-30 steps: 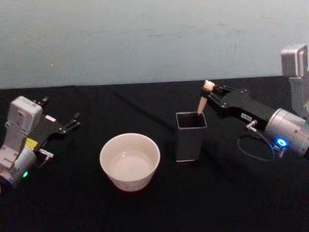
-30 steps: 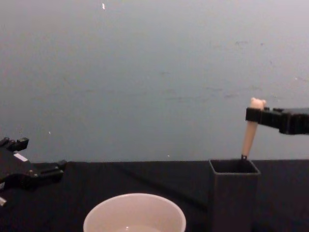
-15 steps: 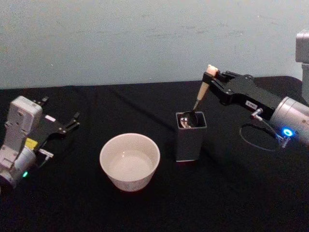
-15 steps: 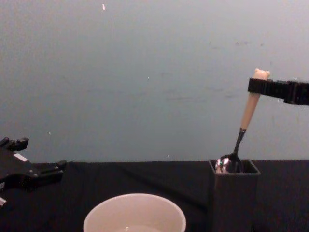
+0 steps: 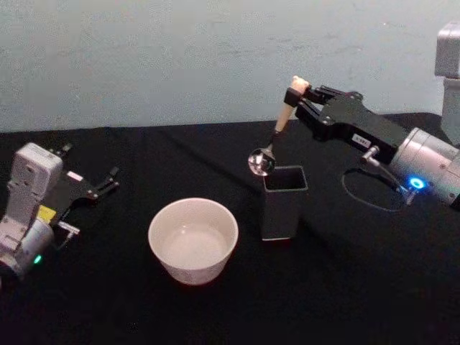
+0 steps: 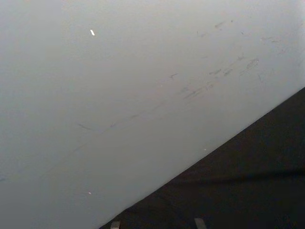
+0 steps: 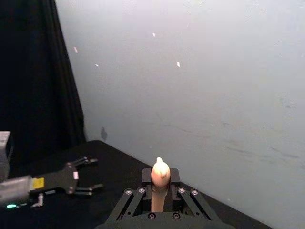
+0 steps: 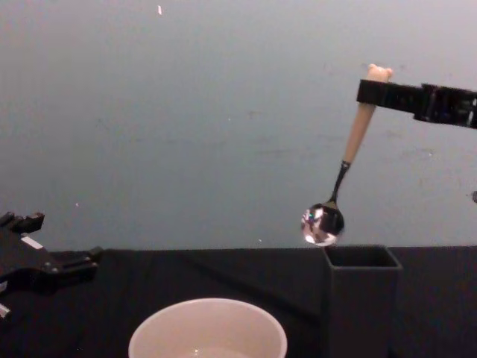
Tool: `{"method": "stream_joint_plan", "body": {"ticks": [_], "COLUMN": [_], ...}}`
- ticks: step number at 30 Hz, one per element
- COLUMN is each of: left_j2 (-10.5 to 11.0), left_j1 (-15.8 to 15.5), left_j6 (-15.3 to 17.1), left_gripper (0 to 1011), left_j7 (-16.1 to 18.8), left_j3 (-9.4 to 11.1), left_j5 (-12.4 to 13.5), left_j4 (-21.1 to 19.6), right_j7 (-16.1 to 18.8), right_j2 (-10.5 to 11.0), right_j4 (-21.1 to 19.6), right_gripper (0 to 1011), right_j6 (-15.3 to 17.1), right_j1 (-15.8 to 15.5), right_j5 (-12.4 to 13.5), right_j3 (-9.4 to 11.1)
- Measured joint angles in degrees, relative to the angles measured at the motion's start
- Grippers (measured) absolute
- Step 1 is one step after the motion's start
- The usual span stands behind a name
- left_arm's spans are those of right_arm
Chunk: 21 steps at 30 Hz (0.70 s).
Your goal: Pick up the stirring spoon with one hand, stir inside the cup, then place it back in its original position.
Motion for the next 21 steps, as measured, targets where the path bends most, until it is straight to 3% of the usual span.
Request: {"method": "stream_joint_plan", "body": {"ticks": [13, 21], "left_j2": [0.00, 0.00], "left_j1": [0.00, 0.00], "left_j6": [0.00, 0.00], "left_gripper": [1001, 1001], "left_j7": [0.00, 0.00], "left_j3": [0.00, 0.00], "left_j5": [0.00, 0.00], "left_j4": [0.00, 0.00], "right_j7": [2.35, 4.74], "right_j2": [-0.55, -1.28], "right_j4": [0.53, 2.48], "right_gripper": [211, 211], "right_j6": [0.02, -1.12], "right_j1": [1.33, 2.10], "right_j5": [-0.19, -2.74], "right_j3": [-4.96, -9.12]}}
